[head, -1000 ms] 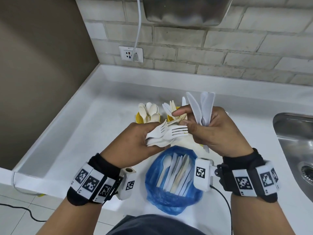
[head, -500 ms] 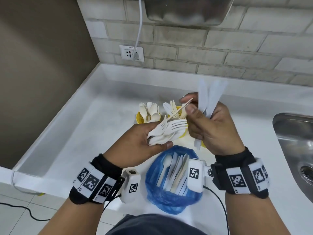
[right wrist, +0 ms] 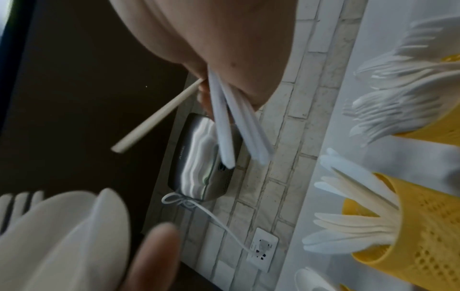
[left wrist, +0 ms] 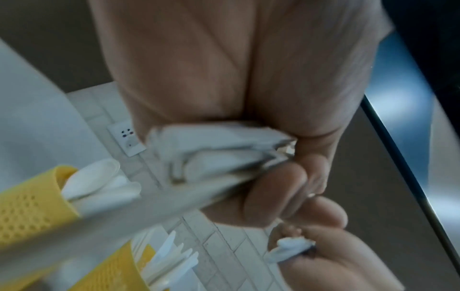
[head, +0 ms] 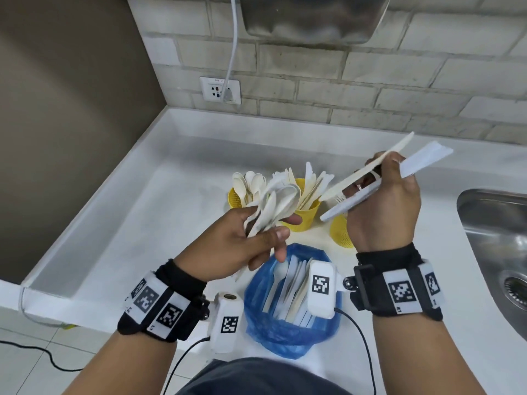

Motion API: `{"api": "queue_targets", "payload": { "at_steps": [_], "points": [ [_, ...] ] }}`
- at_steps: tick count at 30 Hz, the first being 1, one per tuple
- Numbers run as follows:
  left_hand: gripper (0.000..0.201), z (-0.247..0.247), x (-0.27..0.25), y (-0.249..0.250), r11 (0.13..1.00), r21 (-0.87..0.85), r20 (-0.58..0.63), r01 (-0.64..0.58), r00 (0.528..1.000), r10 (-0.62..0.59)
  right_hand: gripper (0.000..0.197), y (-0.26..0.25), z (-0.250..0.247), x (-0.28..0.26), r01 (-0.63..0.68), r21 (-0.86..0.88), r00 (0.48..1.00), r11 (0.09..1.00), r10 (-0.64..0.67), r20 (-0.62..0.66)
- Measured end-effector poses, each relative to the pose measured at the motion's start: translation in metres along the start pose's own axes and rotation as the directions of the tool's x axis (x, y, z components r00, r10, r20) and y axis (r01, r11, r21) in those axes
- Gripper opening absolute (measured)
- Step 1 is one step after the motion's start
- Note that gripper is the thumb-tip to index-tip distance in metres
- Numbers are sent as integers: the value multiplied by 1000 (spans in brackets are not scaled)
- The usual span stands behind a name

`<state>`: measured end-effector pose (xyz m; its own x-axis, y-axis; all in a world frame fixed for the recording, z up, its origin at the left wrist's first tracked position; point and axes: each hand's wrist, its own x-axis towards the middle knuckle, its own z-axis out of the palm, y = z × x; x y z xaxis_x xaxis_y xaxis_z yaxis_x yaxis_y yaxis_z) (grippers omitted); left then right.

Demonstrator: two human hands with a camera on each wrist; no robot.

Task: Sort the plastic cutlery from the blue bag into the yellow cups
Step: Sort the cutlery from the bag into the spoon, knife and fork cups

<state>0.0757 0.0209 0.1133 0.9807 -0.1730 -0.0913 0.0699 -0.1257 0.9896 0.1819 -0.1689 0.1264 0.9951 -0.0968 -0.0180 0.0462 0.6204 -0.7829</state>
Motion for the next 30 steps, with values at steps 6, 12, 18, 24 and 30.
{"api": "queue_targets", "payload": {
  "at_steps": [6, 12, 18, 24, 30],
  "points": [
    [36, -1, 7, -9, 909, -415, 53, 28, 999, -7, 20, 5, -9, -3, -55, 92, 998, 994, 53, 23],
    [41, 1, 10, -9, 872, -489, 42, 19, 999, 1, 11, 7, -1, -7, -60, 40, 998, 997, 60, 12],
    [35, 6, 9, -9, 889, -457, 10, 9, 1000, -5, 31, 5, 12, -16, -56, 34, 995, 998, 53, 86],
    [29, 15, 11, -11, 846, -524, -82, 97, 983, -163, 41, -2, 30, -29, 147, -198, 943, 969, -76, 325],
    [31, 9, 4, -15, 881, -471, -160, 45, 978, -136, 25, 13, 26, -37, 337, -708, 861, 620, 101, 498]
  ]
}}
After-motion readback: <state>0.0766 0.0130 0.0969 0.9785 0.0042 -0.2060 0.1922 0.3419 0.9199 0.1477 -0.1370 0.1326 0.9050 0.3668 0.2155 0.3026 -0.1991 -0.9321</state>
